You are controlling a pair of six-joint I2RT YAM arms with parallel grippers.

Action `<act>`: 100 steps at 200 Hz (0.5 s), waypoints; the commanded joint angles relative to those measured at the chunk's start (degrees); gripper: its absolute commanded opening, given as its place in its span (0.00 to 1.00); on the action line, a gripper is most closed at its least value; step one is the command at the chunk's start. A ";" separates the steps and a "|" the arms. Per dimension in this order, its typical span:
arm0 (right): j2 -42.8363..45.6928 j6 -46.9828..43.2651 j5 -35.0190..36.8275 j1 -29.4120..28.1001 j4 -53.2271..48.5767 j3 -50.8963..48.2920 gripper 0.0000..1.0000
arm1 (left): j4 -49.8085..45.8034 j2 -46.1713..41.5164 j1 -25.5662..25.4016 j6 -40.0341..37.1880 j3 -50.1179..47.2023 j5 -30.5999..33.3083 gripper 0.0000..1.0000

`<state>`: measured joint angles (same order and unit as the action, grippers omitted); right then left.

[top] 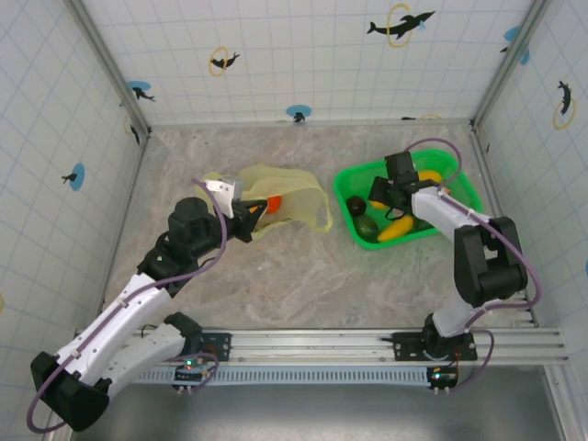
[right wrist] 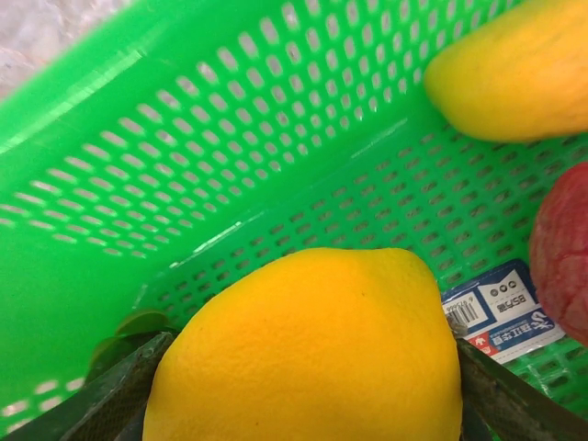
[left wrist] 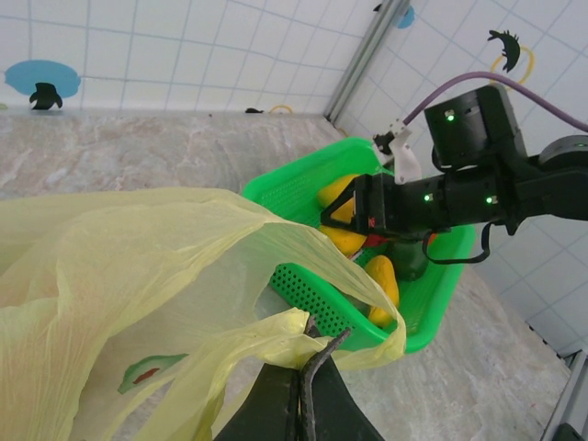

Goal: Place the fake fruits into the plastic bag and tie a complex knot

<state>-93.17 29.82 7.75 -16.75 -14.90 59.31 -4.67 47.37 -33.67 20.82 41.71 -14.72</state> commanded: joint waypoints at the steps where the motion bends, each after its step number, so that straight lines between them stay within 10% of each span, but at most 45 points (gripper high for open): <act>1: 3.39 -0.28 0.94 0.28 0.42 2.18 0.70 | 0.36 0.02 0.47 -1.22 1.51 0.16 0.00; 100: 17.60 -4.95 -13.40 -16.84 12.07 3.96 0.65 | -0.94 -0.62 0.51 -1.22 2.88 3.81 0.00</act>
<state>-76.86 28.42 -1.43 -27.94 -7.35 61.36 -4.75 47.35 -33.67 20.80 42.63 -12.71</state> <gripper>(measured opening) 0.704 0.047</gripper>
